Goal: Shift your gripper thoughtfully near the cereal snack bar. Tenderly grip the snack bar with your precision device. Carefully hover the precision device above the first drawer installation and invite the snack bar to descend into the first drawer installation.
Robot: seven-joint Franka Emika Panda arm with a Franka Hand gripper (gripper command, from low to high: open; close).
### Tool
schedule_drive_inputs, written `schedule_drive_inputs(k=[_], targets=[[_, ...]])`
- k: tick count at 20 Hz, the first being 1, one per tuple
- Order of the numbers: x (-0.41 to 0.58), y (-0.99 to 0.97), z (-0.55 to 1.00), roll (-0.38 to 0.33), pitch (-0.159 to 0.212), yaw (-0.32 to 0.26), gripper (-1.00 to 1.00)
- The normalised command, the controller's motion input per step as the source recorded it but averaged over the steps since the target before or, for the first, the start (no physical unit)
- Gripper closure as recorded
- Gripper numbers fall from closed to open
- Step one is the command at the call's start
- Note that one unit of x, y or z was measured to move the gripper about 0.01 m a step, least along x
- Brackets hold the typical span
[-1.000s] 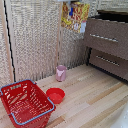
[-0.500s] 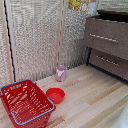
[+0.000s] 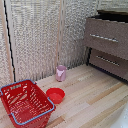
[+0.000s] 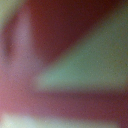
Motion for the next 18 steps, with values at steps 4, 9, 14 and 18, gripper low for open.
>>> schedule_drive_inputs(k=[4, 9, 14, 18], targets=[[0.0, -1.0, 0.58, 0.043, 0.045, 0.005, 1.0], [0.0, -1.0, 0.33, 0.01, 0.102, 0.017, 1.0], [0.034, -1.0, 0.12, 0.0, 0.144, 0.037, 1.0], [0.043, -0.98, 0.05, 0.0, 0.153, 0.044, 1.0]])
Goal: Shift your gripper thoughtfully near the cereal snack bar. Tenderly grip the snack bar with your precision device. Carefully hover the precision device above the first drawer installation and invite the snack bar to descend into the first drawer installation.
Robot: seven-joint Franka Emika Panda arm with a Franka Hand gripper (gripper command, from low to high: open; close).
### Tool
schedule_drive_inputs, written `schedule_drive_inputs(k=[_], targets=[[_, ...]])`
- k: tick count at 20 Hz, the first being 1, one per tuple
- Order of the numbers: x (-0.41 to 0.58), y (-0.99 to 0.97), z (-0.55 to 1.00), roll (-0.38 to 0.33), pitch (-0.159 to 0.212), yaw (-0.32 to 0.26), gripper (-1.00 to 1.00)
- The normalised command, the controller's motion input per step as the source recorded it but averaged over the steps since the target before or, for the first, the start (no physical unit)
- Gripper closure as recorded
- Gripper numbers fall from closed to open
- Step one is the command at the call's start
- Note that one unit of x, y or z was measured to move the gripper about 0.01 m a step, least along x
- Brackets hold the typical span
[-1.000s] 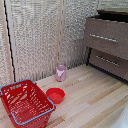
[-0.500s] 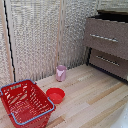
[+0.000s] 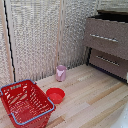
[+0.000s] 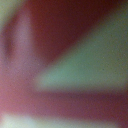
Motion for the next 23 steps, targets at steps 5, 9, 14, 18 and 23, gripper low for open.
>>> schedule_drive_inputs(k=[5, 9, 14, 18, 23], targets=[[0.002, -0.77, -0.16, -0.031, 0.185, 0.117, 1.0], [0.091, -0.32, -0.58, -0.071, 0.146, 0.256, -1.0], [0.376, -0.08, -0.21, -0.036, 0.055, 0.238, -1.0], [0.33, -0.02, 0.16, -0.023, -0.069, 0.062, -1.0], [0.285, 0.21, 0.17, -0.024, -0.049, -0.085, -1.0]])
